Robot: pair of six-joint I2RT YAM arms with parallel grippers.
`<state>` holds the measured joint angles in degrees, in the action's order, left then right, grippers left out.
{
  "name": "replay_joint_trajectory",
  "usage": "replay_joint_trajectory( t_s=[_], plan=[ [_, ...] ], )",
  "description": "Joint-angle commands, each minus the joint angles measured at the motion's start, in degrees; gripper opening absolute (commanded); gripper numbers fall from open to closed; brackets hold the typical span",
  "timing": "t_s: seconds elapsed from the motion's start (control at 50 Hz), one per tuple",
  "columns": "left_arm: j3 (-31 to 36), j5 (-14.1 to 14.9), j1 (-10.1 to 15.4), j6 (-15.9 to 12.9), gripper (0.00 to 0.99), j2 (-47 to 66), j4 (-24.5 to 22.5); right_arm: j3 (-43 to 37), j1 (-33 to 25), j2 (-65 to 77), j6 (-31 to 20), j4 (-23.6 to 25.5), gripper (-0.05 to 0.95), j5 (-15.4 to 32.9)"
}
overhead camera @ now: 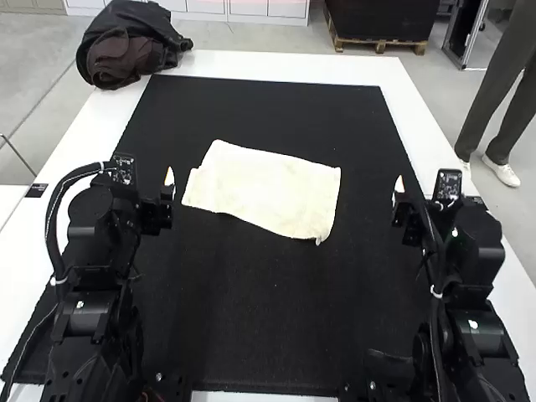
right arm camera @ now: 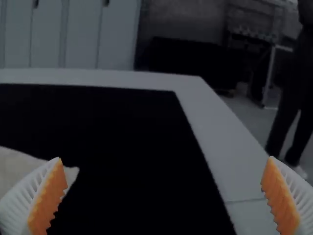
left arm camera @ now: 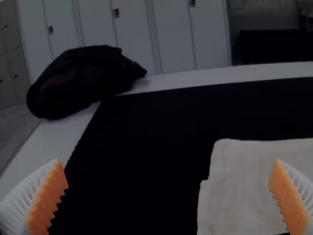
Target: Fold the towel.
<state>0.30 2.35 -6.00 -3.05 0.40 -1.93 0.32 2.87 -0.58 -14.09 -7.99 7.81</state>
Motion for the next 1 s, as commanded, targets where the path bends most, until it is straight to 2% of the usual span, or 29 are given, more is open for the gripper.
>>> replay_joint_trajectory(
  t_s=[0.0,0.1,0.14,0.22,0.26,0.3,0.46,0.56,0.64,0.72,0.8,0.88,0.98],
  plan=[
    [-0.21,-1.56,-0.5,-3.37,0.966,-0.58,-1.67,-0.32,-0.68,0.4,-10.43,-3.35,0.92,-0.61],
    [-0.21,-3.32,-0.59,-3.28,0.966,-0.58,-5.8,-0.23,-0.68,0.4,-14.83,-5.19,0.92,-0.52],
    [-0.21,-3.76,-0.59,-1.96,0.964,-0.58,-8.88,-0.32,-0.76,0.4,-15.88,-5.9,0.92,-0.52],
    [-0.21,-6.22,-0.59,-1.96,0.959,-0.58,-13.62,-0.23,-1.2,0.4,-15.27,-9.68,0.92,-0.34],
    [-0.21,-6.39,-0.59,-2.05,0.957,-0.58,-16.17,0.47,-1.56,0.32,-14.92,-11.7,0.92,-1.31],
    [0.14,-6.39,-0.59,-2.05,0.957,-0.4,-17.93,1.88,-1.82,0.05,-14.48,-11.7,0.92,-1.75],
    [7.88,-6.3,-0.33,-2.05,0.957,5.92,-17.49,11.81,-2.17,-7.33,-10.61,-11.17,0.91,-3.07],
    [16.05,-5.87,-0.15,-1.96,0.959,16.82,-17.84,20.95,-2.26,-18.76,-6.22,-9.24,0.91,-2.89],
    [23.35,-4.55,-0.15,-1.17,0.959,27.72,-18.02,29.39,-2.35,-28.95,-2.26,-5.81,0.91,-3.24],
    [30.91,-4.46,-0.5,-0.82,0.959,40.2,-17.84,37.04,-2.35,-38.53,1.69,-2.38,0.91,-3.42],
    [37.06,-5.34,-0.68,-0.64,0.959,51.45,-18.37,43.28,-2.17,-47.41,4.51,1.57,0.91,-3.6],
    [40.84,-9.38,-0.5,-0.82,0.959,57.43,-19.16,46.09,-2.08,-54.26,8.55,4.3,0.91,-4.21],
    [43.39,-9.56,-0.06,-0.82,0.959,64.55,-19.77,45.65,-1.91,-60.77,10.92,4.12,0.91,-5.53]
  ],
)
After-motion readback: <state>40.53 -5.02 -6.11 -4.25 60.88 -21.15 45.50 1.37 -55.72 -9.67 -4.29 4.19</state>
